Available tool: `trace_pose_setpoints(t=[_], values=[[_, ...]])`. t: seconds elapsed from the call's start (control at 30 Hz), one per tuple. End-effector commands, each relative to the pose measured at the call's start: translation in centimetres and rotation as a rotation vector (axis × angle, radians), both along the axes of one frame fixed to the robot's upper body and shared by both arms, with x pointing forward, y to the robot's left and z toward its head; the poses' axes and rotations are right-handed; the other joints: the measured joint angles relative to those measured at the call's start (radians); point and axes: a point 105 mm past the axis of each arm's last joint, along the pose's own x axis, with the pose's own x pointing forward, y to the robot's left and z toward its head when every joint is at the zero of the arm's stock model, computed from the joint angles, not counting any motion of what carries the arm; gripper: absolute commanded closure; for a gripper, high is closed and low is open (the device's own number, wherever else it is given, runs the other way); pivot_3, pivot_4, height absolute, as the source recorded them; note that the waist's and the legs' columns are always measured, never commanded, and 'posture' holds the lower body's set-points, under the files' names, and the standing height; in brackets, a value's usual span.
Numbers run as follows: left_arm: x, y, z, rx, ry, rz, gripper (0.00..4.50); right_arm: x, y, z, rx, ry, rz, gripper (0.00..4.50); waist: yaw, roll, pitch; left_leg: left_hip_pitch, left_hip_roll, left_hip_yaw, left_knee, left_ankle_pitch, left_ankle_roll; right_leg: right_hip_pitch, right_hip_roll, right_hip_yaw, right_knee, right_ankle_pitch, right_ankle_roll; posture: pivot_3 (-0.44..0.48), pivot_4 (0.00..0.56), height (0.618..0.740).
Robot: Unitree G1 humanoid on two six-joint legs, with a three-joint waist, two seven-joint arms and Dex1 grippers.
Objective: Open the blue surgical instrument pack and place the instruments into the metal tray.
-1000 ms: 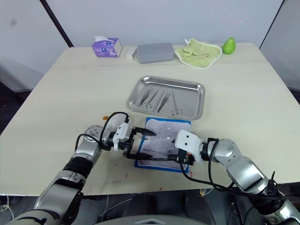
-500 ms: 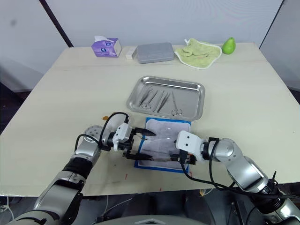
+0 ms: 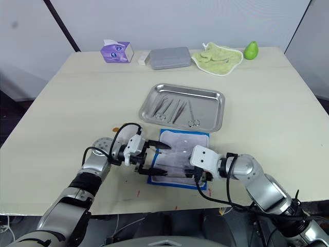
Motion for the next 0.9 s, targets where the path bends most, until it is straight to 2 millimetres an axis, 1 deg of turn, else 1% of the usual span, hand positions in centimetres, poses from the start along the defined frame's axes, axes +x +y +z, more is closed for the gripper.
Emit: trace_pose_setpoints(t=[0.03,0.07,0.1,0.27,0.5,0.7,0.9], values=[[-1.5,0.7,-2.7,0.076,0.122,-0.007,0.00,-0.3,-0.4,-1.0,-0.042,0.034,-0.011,3.93,0.000,0.000,0.000,0.000,0.000,0.000,0.000,0.000,0.000,0.000,0.000,0.000,0.000,0.000,0.000,0.000,0.150,0.740],[-1.5,0.7,-2.6,0.076,0.121,-0.007,0.00,-0.3,-0.4,-1.1,-0.049,0.036,-0.013,4.28,0.000,0.000,0.000,0.000,0.000,0.000,0.000,0.000,0.000,0.000,0.000,0.000,0.000,0.000,0.000,0.000,0.150,0.740],[-1.5,0.7,-2.6,0.076,0.121,-0.007,0.00,-0.2,-0.4,-1.2,-0.050,0.036,-0.017,4.42,-0.001,-0.001,-0.001,0.000,0.000,0.000,0.000,0.000,0.000,0.000,0.000,0.000,0.000,0.000,0.000,0.000,0.150,0.740],[-1.4,0.6,-2.5,0.074,0.119,-0.008,0.00,0.0,-0.2,-0.6,-0.038,0.022,-0.020,4.42,-0.001,-0.002,-0.001,0.000,0.000,0.000,0.000,0.000,0.000,0.000,0.000,0.000,0.000,0.000,0.000,0.000,0.150,0.740],[-1.5,0.3,-2.5,0.071,0.117,-0.013,0.00,0.2,0.0,1.6,-0.019,-0.004,-0.020,4.42,0.000,-0.002,0.000,-0.001,0.000,0.000,0.000,0.000,0.000,0.000,0.000,0.000,0.000,0.000,0.000,0.000,0.150,0.740],[-1.5,0.1,-2.5,0.071,0.117,-0.015,0.00,0.4,-0.6,3.0,-0.054,0.001,-0.042,4.42,0.001,-0.002,0.001,-0.001,0.000,0.000,0.000,0.000,0.000,0.000,0.000,0.000,-0.001,0.000,0.000,0.000,0.150,0.740],[-1.5,0.0,-2.5,0.070,0.116,-0.014,0.00,0.0,-1.2,4.2,-0.094,0.007,-0.038,4.42,0.002,-0.002,0.001,-0.001,0.000,0.000,0.000,0.000,0.000,0.000,-0.001,0.000,-0.001,0.000,0.000,0.000,0.150,0.740]])
